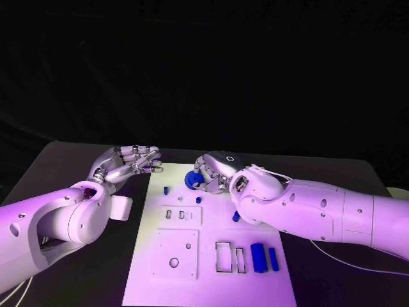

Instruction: Assemble the parts on the task board

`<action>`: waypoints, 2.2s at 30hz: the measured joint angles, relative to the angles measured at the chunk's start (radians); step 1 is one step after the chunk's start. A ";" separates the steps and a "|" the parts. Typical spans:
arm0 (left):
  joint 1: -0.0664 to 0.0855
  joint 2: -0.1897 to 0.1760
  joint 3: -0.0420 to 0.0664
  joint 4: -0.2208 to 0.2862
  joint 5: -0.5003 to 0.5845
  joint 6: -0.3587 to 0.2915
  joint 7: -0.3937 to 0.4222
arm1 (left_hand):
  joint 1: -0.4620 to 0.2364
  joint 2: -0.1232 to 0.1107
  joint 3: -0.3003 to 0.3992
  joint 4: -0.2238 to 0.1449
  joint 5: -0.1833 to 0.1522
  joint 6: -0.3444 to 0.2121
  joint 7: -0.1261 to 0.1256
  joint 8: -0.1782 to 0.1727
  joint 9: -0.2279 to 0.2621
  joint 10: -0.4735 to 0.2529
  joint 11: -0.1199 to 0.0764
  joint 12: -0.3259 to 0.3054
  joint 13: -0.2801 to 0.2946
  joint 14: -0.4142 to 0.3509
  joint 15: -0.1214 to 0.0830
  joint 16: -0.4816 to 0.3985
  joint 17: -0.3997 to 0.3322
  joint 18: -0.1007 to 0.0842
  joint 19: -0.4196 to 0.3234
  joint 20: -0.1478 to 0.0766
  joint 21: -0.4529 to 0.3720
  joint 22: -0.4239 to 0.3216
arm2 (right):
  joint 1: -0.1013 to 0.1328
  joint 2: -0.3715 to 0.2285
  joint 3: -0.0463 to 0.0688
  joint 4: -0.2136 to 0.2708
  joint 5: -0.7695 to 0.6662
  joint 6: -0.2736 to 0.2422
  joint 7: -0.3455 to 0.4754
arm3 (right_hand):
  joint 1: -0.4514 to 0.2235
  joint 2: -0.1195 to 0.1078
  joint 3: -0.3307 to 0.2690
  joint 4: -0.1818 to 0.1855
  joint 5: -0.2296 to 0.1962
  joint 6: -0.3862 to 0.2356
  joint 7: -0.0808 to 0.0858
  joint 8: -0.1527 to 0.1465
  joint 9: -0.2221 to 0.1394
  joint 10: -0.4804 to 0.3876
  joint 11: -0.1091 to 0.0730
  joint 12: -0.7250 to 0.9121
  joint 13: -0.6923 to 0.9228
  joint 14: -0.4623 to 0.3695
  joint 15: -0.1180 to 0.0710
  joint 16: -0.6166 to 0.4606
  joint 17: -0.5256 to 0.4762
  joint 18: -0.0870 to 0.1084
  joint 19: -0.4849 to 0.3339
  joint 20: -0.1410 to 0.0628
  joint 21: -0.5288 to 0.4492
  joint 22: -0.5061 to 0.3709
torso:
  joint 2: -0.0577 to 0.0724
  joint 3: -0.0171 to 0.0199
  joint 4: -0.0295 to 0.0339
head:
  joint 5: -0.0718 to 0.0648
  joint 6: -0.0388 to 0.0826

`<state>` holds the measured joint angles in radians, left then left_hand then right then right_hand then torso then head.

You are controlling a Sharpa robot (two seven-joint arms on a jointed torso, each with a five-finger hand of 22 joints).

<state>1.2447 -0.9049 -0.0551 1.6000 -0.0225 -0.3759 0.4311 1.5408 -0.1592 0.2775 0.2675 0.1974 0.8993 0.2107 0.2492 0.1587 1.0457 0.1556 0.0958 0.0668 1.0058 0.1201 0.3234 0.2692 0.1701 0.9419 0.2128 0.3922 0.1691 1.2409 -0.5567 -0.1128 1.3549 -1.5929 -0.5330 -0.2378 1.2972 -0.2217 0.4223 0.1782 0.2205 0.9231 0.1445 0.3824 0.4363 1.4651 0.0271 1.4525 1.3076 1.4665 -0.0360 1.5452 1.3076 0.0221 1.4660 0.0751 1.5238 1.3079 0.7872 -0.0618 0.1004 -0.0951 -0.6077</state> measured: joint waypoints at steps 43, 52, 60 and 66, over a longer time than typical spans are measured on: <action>0.000 -0.002 0.000 -0.009 0.000 0.002 -0.011 | 0.004 -0.004 0.006 0.000 0.000 -0.007 0.007 -0.008 0.001 -0.007 0.007 -0.006 -0.001 -0.007 0.000 -0.004 0.003 0.000 0.000 0.000 0.008 0.003 | -0.006 -0.082 -0.002 0.014 0.066 0.003 0.048 | -0.135 0.060 -0.070 0.098 -0.056 -0.077 0.010 -0.136 -0.010 -0.027 0.044 -0.054 0.000 -0.002 0.034 0.002 0.000 0.000 0.000 0.033 -0.004 -0.001 | 0.000 0.0027 -0.0029 | 0.001 0.006; 0.000 -0.008 0.000 -0.016 0.000 0.003 -0.014 | 0.004 -0.004 0.008 -0.003 0.000 -0.007 0.007 -0.008 0.001 -0.007 0.007 -0.010 -0.001 -0.007 0.000 -0.004 0.004 0.000 0.000 0.000 0.008 0.003 | 0.031 -0.264 0.005 0.136 0.154 -0.045 0.095 | -0.096 0.042 -0.061 0.089 -0.056 -0.078 0.014 -0.141 -0.014 -0.027 0.044 -0.054 0.000 -0.002 0.034 0.004 0.000 0.000 0.000 0.033 -0.004 -0.001 | -0.005 0.0070 -0.0131 | -0.004 0.016; 0.000 -0.007 0.000 -0.016 0.000 0.009 -0.014 | 0.004 -0.004 0.008 -0.003 0.000 -0.009 0.009 -0.008 0.001 -0.007 0.007 -0.010 -0.001 -0.007 0.000 -0.008 0.006 0.000 0.000 0.000 0.008 0.004 | 0.041 -0.408 0.003 0.151 0.281 -0.017 0.202 | -0.010 0.009 -0.035 0.030 -0.054 -0.039 0.007 -0.151 -0.020 -0.027 0.044 -0.054 0.000 -0.002 0.034 0.004 0.000 0.000 0.000 0.033 -0.023 0.000 | -0.008 0.0148 -0.0289 | -0.014 0.024; 0.000 -0.002 -0.001 -0.018 0.000 0.018 -0.014 | 0.004 -0.004 0.008 -0.003 0.000 -0.011 0.011 -0.008 0.000 -0.007 0.007 -0.010 -0.001 -0.007 0.000 -0.008 0.006 0.000 0.000 0.000 0.008 0.004 | 0.033 -0.448 0.001 0.118 0.324 0.017 0.284 | 0.027 -0.008 -0.025 0.000 -0.054 -0.064 0.000 -0.182 -0.032 -0.031 0.041 -0.058 0.000 -0.002 0.034 0.004 0.000 0.000 0.000 0.033 -0.023 0.000 | -0.010 0.0203 -0.0336 | -0.021 0.022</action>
<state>1.2444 -0.9067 -0.0558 1.5823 -0.0226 -0.3583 0.4168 1.5447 -0.1631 0.2859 0.2647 0.1974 0.8884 0.2215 0.2414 0.1591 1.0383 0.1628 0.0861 0.0660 0.9987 0.1200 0.3155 0.2752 0.1701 0.9418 0.2129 0.3998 0.1726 1.2735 -1.0048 -0.1120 1.4733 -1.2694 -0.5157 0.0462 1.3241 -0.2293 0.3975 0.1778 0.1663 0.8588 0.1447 0.2007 0.4047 1.4344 0.0678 1.3943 1.3073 1.4647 -0.0019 1.5490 1.3073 0.0222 1.4660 0.1077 1.5004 1.3080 0.7772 -0.0415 0.0668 -0.1164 -0.5861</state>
